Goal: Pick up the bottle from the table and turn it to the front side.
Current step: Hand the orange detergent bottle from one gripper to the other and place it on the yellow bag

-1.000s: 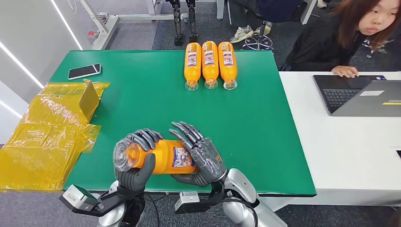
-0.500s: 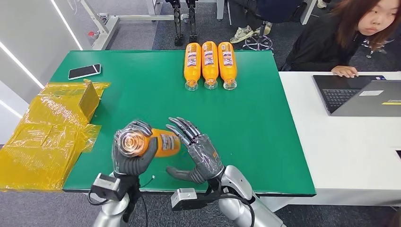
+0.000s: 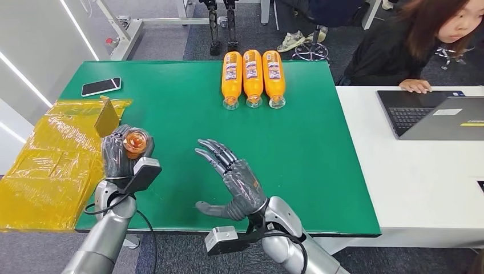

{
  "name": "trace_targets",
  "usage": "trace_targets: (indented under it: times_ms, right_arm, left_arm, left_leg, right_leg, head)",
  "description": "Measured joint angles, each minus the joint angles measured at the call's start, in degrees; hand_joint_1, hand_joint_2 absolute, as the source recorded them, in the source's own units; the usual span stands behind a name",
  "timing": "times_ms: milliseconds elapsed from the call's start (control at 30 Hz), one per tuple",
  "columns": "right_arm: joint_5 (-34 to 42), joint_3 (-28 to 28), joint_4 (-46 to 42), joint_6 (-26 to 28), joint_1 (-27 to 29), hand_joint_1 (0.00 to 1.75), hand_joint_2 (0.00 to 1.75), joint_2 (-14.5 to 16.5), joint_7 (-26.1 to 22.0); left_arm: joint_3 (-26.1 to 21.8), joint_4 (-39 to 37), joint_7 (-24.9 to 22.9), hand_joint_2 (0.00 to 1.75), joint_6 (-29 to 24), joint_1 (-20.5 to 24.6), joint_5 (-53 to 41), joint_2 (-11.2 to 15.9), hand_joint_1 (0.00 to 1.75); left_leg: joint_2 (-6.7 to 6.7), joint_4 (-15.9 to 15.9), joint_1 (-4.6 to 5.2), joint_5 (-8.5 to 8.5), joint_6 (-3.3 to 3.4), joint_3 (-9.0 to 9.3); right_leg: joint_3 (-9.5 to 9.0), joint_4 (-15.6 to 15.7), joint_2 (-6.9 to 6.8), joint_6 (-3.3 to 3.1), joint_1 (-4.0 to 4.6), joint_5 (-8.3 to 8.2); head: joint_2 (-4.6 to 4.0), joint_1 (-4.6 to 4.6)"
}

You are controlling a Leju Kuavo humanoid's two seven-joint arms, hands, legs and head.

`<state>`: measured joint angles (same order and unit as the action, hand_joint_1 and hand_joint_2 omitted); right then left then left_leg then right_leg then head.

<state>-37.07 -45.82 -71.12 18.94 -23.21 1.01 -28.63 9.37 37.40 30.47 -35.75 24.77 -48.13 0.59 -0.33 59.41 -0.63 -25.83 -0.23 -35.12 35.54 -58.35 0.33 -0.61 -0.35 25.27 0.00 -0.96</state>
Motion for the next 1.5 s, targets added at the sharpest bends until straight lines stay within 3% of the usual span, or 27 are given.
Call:
trace_targets:
  times_ms: [167,333,400,467,533,633,667,767,800,1000,1500]
  right_arm:
    - [0.12,-0.12,0.2,0.73,-0.2,0.0,1.75,0.0,-0.33]
    - [0.09,-0.19,0.81,1.83,-0.2,0.0,1.75,-0.01,-0.36]
    - [0.08,-0.3,0.93,2.03,-0.17,0.0,1.75,-0.03,-0.36]
    - [0.07,-0.45,1.0,2.11,-0.12,0.0,1.75,-0.08,-0.36]
    - [0.07,-0.54,1.02,2.16,-0.07,0.0,1.75,-0.17,-0.34]
    - [0.07,-0.59,1.02,2.27,0.0,0.0,1.75,-0.39,-0.29]
    - [0.07,-0.6,1.02,2.32,0.04,0.0,1.75,-0.46,-0.27]
    - [0.04,-0.63,0.94,2.41,0.24,0.0,1.75,-0.77,-0.01]
    - [0.01,-0.66,0.82,2.4,0.34,0.0,1.75,-1.0,0.24]
    - [-0.27,-0.98,-0.87,2.47,1.8,0.0,1.75,-3.36,1.43]
    - [-2.35,-1.01,-2.97,2.83,4.35,0.0,1.75,-5.47,2.19]
  left_arm:
    - [0.61,-6.07,-10.86,1.75,-3.76,3.74,-16.6,3.38,1.75]
    - [2.26,-9.6,-15.35,1.75,-3.84,5.96,-26.49,5.09,1.72]
    - [3.17,-11.13,-16.94,1.75,-3.53,6.71,-29.14,5.4,1.57]
    - [4.22,-12.7,-18.75,1.75,-2.62,7.49,-31.58,5.7,1.2]
    - [5.4,-14.17,-20.57,1.75,-0.55,8.19,-33.97,6.02,1.02]
    - [6.94,-16.02,-22.32,1.75,3.64,8.77,-36.2,6.34,1.24]
    - [7.3,-16.53,-22.62,1.75,4.66,8.86,-36.49,6.4,1.15]
    - [8.19,-17.8,-23.91,1.75,7.43,9.22,-37.61,6.55,0.17]
    - [8.51,-18.16,-24.69,1.75,8.47,9.32,-38.23,6.69,0.0]
    - [9.63,-19.45,-27.7,1.75,10.99,9.42,-39.84,7.86,0.0]
    - [9.69,-20.0,-28.29,1.75,8.56,9.81,-40.7,10.32,0.0]
  left_leg:
    - [0.05,0.0,-0.01,0.01,-0.01,0.0]
    - [0.06,0.0,0.01,0.0,-0.02,-0.01]
    - [0.07,0.0,0.01,-0.01,-0.02,-0.01]
    - [0.07,0.0,0.01,-0.01,-0.02,-0.02]
    - [0.06,0.0,0.01,-0.01,-0.02,-0.02]
    - [0.08,0.0,0.0,-0.01,-0.02,-0.02]
    - [0.09,0.0,0.0,-0.01,-0.02,-0.02]
    - [0.09,0.0,0.0,-0.01,-0.03,-0.02]
    - [0.09,0.0,0.0,-0.01,-0.03,-0.02]
    - [0.1,0.0,0.0,-0.02,-0.03,-0.03]
    - [0.11,0.0,0.0,-0.01,-0.03,-0.03]
  right_leg:
    - [0.02,-0.01,0.04,-0.02,0.0,-0.01]
    - [0.03,0.0,0.05,-0.01,0.0,-0.01]
    - [0.04,0.02,0.07,-0.01,0.0,0.0]
    - [0.05,0.03,0.07,-0.01,0.0,0.0]
    - [0.05,0.03,0.07,-0.01,0.0,0.0]
    - [0.06,0.02,0.09,-0.01,0.0,-0.01]
    - [0.07,0.02,0.11,-0.01,0.0,-0.01]
    - [0.07,0.02,0.13,-0.01,0.0,-0.01]
    - [0.07,0.02,0.13,-0.01,0.0,-0.01]
    - [0.1,0.02,0.15,-0.01,0.0,0.0]
    - [0.1,0.0,0.16,-0.02,0.0,-0.01]
  head:
    - [0.0,0.01]
    - [0.0,-0.01]
    - [0.0,-0.01]
    - [0.0,-0.01]
    - [0.0,-0.01]
    - [0.0,-0.01]
    - [0.0,-0.01]
    - [0.0,0.0]
    - [0.0,0.0]
    - [0.0,-0.01]
    - [0.0,-0.01]
